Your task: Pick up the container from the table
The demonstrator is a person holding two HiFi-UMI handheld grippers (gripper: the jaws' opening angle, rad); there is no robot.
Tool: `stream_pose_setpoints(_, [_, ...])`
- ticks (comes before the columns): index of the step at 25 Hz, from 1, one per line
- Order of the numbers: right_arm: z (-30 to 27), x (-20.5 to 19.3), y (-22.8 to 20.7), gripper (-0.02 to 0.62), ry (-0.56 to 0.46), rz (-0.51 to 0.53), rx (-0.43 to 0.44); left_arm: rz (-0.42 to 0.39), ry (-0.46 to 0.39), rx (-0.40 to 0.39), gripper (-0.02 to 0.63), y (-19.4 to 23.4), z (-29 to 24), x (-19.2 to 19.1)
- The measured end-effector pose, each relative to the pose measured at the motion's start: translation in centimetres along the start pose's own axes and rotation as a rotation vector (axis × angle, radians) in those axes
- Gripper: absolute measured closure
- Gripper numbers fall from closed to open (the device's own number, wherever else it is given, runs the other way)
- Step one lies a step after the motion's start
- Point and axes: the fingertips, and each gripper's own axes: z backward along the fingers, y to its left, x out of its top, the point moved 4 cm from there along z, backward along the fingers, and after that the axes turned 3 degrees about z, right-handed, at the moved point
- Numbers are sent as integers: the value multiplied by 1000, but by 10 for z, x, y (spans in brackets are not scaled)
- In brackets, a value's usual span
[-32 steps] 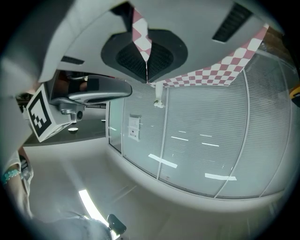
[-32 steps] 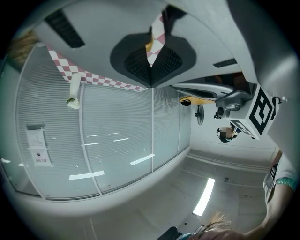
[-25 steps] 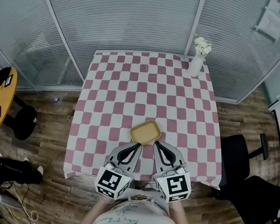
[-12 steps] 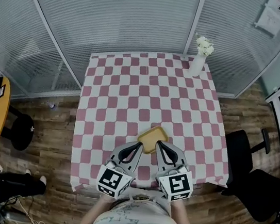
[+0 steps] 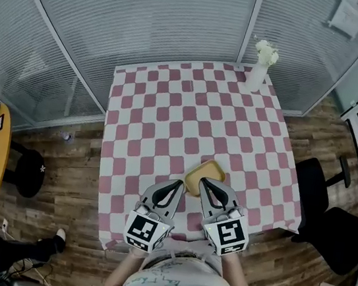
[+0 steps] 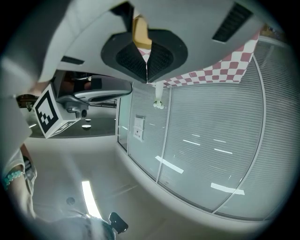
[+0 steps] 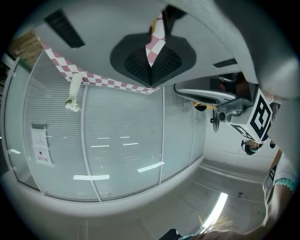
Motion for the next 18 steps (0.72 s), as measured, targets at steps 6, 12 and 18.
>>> stream_pose_setpoints(6, [-1,-1,-7,601,-20,17,54,3,8,50,589,0,-4,1])
stream_pose_setpoints(12, [6,7,-23,601,2,24,125,24,-13,99,591,-18,-16,10])
stream_pose_setpoints(18, [15,12,-44,601,-56,7,131,8,-50,129,589,-34,-28,22])
